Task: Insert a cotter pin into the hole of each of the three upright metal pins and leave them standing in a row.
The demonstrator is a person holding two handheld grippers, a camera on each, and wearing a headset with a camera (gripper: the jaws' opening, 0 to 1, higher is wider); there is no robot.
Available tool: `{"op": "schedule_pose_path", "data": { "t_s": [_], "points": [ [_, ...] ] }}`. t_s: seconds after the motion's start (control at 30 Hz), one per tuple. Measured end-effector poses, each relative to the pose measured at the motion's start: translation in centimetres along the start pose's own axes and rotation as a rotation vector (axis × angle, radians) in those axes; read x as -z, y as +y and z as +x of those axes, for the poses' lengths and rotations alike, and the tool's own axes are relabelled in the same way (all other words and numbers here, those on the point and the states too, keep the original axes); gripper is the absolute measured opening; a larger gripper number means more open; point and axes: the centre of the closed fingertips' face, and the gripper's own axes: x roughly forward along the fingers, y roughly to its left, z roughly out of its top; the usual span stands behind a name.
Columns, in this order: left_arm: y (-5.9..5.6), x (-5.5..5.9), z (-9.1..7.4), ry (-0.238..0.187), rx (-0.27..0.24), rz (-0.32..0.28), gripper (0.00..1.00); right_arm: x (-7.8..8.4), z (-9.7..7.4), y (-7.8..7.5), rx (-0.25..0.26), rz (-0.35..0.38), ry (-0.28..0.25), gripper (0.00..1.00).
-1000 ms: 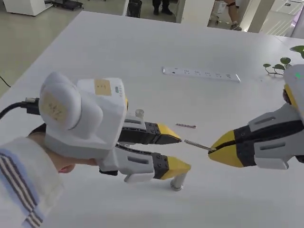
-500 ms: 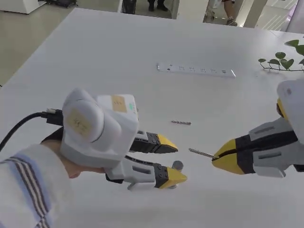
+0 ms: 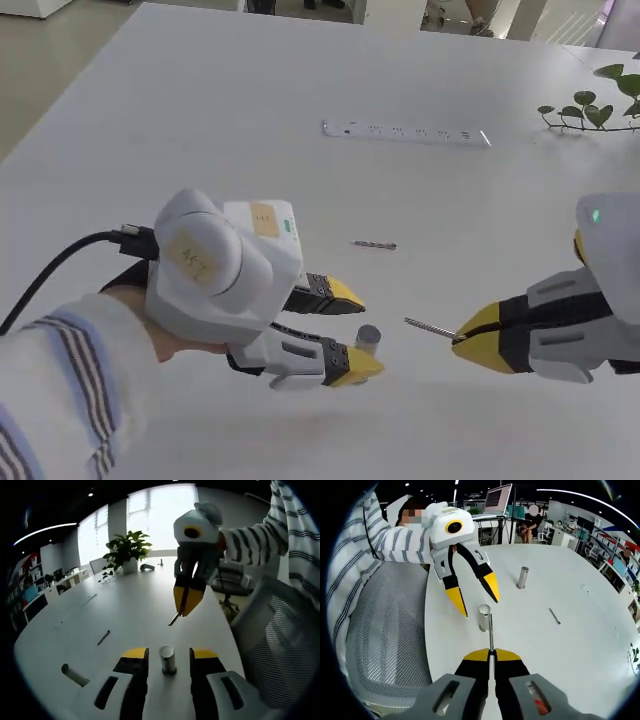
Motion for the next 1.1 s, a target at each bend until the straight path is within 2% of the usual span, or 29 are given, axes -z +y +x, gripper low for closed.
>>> {"op": "schedule_pose_path", "data": {
  "t_s": [0.3, 0.47, 0.53, 0.77, 0.93, 1.1],
  "points": [
    [0.0, 0.6, 0.2, 0.022, 0.008, 0.005, 0.26, 0.8, 0.9, 0.0, 0.008, -0.014, 0.037, 0.0],
    [0.2, 0.8, 0.4, 0.038, 0.002, 0.006, 0.18, 1.1, 1.6, 0.2, 0.008, -0.042, 0.062, 0.0],
    [0.3, 0.9, 0.4, 0.039, 0.003, 0.005, 0.19, 1.1, 1.8, 0.3, 0.004, -0.052, 0.067, 0.0],
    [0.1, 1.0, 0.7, 0.042, 0.013, 0.007, 0.17, 0.9, 2.2, 0.3, -0.004, -0.065, 0.068, 0.0],
    [0.1, 1.1, 0.8, 0.049, 0.012, 0.007, 0.11, 0.6, 2.3, 0.2, -0.002, -0.072, 0.064, 0.0],
    [-0.1, 1.0, 1.0, 0.053, 0.015, 0.012, 0.11, 0.5, 2.4, 0.3, -0.008, -0.091, 0.07, 0.0]
  ]
}}
